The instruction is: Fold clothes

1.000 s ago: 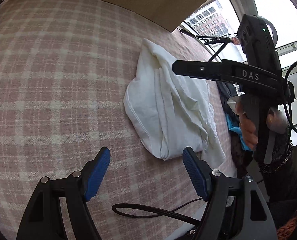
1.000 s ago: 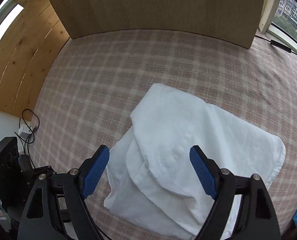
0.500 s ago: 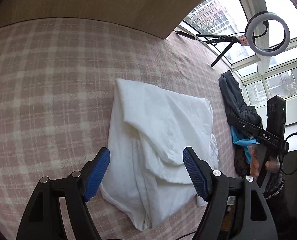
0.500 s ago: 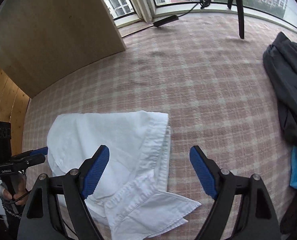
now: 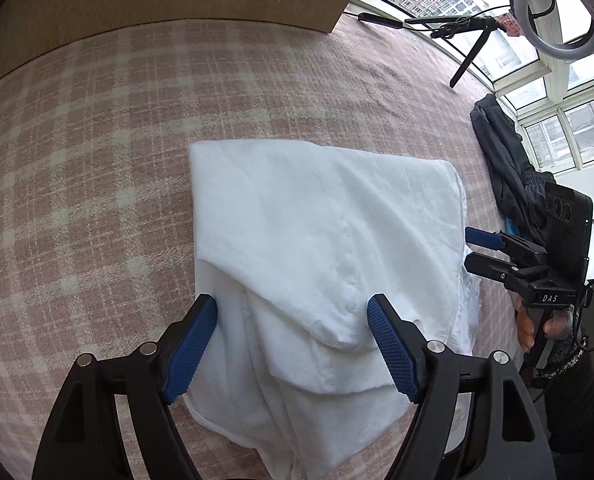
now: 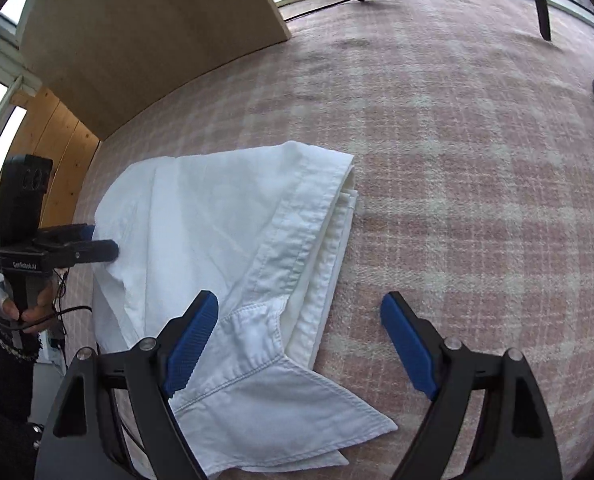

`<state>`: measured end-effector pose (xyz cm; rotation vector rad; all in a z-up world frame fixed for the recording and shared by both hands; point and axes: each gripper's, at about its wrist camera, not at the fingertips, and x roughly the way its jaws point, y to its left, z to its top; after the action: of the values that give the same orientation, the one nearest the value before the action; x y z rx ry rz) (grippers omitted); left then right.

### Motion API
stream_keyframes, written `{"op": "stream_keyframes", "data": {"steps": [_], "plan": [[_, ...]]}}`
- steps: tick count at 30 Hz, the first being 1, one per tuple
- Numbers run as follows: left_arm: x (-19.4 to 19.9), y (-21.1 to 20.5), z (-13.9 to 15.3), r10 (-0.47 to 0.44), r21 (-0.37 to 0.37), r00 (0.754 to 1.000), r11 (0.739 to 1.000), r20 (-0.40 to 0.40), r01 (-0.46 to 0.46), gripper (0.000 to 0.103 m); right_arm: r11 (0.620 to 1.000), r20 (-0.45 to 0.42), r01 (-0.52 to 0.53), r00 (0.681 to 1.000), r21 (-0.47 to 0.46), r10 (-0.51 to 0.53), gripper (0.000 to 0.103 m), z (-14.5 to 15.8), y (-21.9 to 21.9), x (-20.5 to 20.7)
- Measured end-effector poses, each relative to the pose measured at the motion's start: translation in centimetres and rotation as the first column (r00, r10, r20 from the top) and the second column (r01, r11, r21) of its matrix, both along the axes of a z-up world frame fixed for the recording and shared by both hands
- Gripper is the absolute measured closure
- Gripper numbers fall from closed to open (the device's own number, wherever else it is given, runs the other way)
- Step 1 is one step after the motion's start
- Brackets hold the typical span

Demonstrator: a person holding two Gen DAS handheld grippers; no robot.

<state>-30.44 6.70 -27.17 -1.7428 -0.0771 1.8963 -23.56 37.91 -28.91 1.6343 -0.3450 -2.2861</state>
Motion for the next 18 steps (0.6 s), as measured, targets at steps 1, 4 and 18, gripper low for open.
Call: {"op": "stream_keyframes", "data": {"steps": [1, 4, 18], "plan": [[0.1, 0.0, 0.0, -0.001, -0.004, 1.0, 1.0, -0.004, 0.001, 0.028, 0.999, -0.024, -0.028, 0.999, 0.016, 0.029, 0.019, -0.1, -0.4, 0.3], [0.3, 0.5, -0.1, -0.025, -0.03, 1.0, 0.999, -0.007, 0.024, 0.027, 0.997, -0.045, -0.059, 0.997, -0.041, 0.057, 0.021, -0.4, -0.8, 0.6], [0.8, 1.8, -0.3, -0.08, -0.085, 0.997, 0.993, -0.013, 0.079, 0.028, 0.981, -0.049, -0.084, 0.996, -0.175, 0.077, 0.058, -0.3, -0.5, 0.4]]}}
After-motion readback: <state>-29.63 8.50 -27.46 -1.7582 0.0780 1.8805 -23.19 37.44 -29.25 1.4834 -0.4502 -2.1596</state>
